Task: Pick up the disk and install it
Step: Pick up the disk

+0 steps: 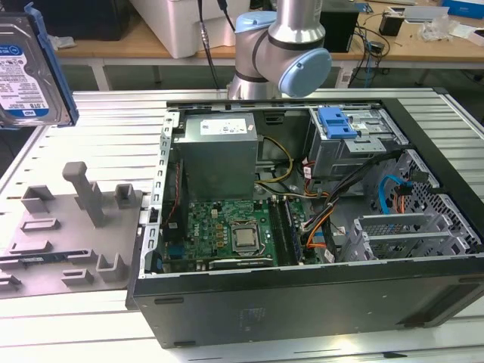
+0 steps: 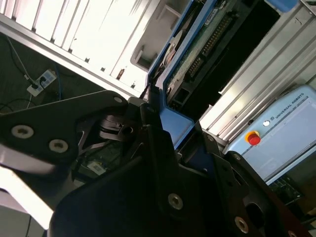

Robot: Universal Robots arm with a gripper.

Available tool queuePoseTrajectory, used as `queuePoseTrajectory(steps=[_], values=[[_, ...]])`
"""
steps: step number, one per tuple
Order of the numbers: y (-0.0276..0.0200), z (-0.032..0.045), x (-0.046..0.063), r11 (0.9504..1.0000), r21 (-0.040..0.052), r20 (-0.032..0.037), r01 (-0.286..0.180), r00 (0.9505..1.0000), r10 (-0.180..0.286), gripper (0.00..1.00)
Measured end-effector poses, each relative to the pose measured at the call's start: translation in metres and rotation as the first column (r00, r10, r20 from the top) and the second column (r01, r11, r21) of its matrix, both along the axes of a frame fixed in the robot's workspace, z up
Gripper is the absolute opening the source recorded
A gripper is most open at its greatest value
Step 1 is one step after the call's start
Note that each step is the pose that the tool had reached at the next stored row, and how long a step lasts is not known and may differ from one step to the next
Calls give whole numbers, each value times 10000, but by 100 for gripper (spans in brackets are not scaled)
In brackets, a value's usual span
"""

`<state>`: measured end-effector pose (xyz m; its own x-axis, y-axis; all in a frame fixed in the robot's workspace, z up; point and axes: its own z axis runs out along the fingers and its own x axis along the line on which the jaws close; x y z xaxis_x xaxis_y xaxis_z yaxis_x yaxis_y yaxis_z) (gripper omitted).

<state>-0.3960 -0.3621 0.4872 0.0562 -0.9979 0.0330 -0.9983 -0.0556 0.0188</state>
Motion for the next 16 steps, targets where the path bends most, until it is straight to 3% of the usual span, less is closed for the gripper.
queuePoseTrajectory(steps=[3,7,16], values=[[-4,1,50,10000,-1,-3,1,10000,-1,37],[-20,11,239,10000,-1,-17,2,10000,-2,37],[-53,44,529,10000,0,-48,2,10000,-2,37]])
